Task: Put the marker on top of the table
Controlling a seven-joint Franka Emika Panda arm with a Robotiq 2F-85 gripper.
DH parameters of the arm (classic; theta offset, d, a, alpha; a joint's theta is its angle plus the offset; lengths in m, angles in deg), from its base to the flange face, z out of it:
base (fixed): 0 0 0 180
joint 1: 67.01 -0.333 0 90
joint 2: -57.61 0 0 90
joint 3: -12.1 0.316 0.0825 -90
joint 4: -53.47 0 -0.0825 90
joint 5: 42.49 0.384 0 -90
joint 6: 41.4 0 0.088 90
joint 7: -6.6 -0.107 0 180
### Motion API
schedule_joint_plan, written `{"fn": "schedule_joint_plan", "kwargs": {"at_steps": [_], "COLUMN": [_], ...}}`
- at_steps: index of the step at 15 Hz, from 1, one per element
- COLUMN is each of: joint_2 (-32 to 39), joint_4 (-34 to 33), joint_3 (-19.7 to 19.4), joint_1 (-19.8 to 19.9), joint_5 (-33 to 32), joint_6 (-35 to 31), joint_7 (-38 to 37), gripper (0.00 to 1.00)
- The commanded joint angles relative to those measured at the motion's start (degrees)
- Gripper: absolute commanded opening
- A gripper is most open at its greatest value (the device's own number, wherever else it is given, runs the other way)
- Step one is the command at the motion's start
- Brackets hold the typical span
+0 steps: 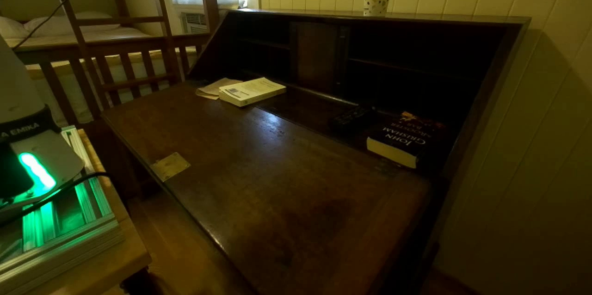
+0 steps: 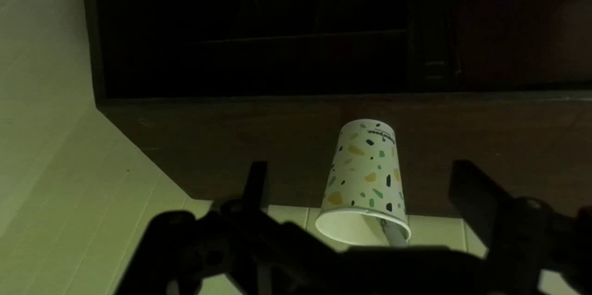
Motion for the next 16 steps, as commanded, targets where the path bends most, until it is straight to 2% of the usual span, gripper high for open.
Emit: {"fn": "schedule_joint_plan", "kwargs": {"at_steps": [1, 9, 16], "joint_2": [4.83, 9.89, 15.00], "joint_4": [-5.30, -12.08, -14.63], "joint_3": [0.91, 1.83, 0.35], "joint_1": [0.82, 0.69, -0.52], "joint_5": [-0.94, -1.98, -3.00], "joint_6": [-2.68, -3.86, -11.65], "joint_7": [-0.74, 6.16, -3.21], "gripper": [1.00, 1.00, 1.00]}}
